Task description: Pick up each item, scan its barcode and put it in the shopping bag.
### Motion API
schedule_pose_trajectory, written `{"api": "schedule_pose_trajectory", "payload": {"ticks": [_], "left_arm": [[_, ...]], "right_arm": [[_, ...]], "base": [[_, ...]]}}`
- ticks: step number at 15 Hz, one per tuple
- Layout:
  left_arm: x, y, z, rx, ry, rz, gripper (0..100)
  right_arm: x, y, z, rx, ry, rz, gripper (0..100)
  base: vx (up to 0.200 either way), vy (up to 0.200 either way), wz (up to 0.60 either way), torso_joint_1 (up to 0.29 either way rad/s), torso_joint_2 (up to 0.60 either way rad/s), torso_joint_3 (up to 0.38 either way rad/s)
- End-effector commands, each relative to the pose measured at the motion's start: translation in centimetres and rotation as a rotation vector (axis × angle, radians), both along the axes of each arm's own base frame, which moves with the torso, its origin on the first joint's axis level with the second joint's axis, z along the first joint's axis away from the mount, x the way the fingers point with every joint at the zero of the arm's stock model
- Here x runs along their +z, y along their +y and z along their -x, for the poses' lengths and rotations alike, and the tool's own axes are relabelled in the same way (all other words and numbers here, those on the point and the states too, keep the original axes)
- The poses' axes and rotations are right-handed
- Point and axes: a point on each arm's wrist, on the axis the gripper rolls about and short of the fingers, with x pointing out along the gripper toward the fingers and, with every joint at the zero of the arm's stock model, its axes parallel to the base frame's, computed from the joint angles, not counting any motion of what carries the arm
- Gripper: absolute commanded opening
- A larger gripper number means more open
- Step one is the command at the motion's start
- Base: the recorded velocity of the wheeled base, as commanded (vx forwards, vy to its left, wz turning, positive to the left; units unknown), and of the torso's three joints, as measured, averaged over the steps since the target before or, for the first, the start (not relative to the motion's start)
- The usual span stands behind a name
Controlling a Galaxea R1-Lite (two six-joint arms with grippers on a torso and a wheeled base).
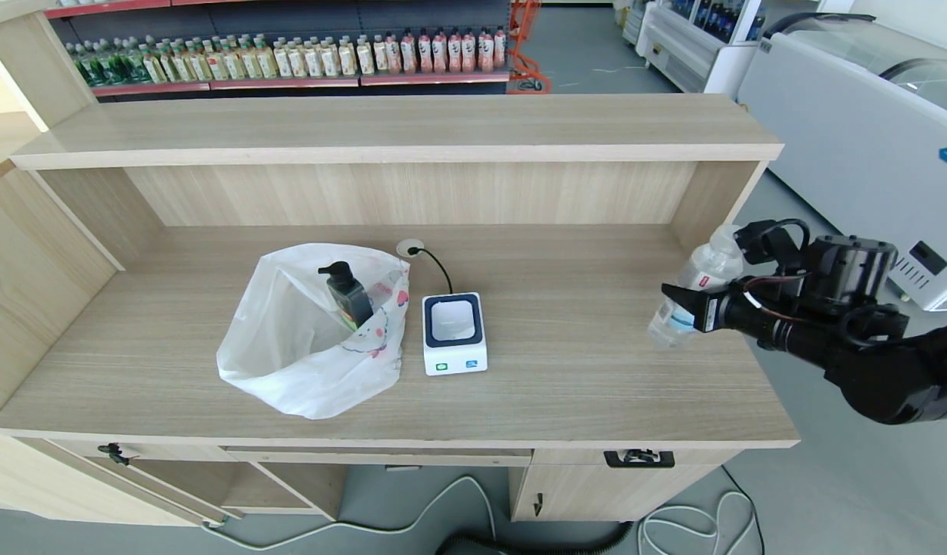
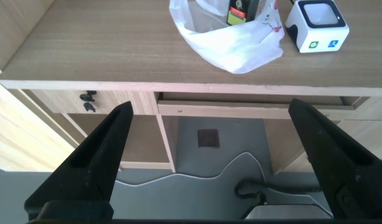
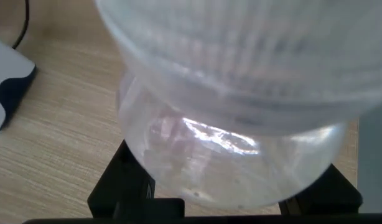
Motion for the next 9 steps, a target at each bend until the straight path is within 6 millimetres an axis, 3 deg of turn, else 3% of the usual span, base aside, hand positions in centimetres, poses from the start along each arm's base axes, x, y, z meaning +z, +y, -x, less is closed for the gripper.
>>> {"api": "schedule_pose_trajectory", "payload": {"ticks": [1,2,3,4,9], "left_arm": [[0.0,0.0,0.0,0.0,-0.001,0.0,100],[0.0,0.0,0.0,0.0,-0.001,0.0,100],[0.0,0.0,0.0,0.0,-0.001,0.0,100],[0.0,0.0,0.0,0.0,-0.001,0.0,100],[0.0,0.0,0.0,0.0,-0.001,0.0,100]], "right_arm": [[11.8,1.0,6.7,0.066,-0.01,-0.23,0],[16.6,2.0,9.3,0.155,0.069,-0.343,0],[19.3,2.6,11.0,0.229,0.112,-0.397,0],[20.6,3.3,12.3,0.314,0.12,-0.422,0],[21.4,4.7,17.0,0.739,0.14,-0.408,0]], "base": [[0.0,0.0,0.0,0.0,0.0,0.0],[0.0,0.0,0.0,0.0,0.0,0.0],[0.0,0.0,0.0,0.0,0.0,0.0],[0.0,0.0,0.0,0.0,0.0,0.0],[0.0,0.0,0.0,0.0,0.0,0.0]]}}
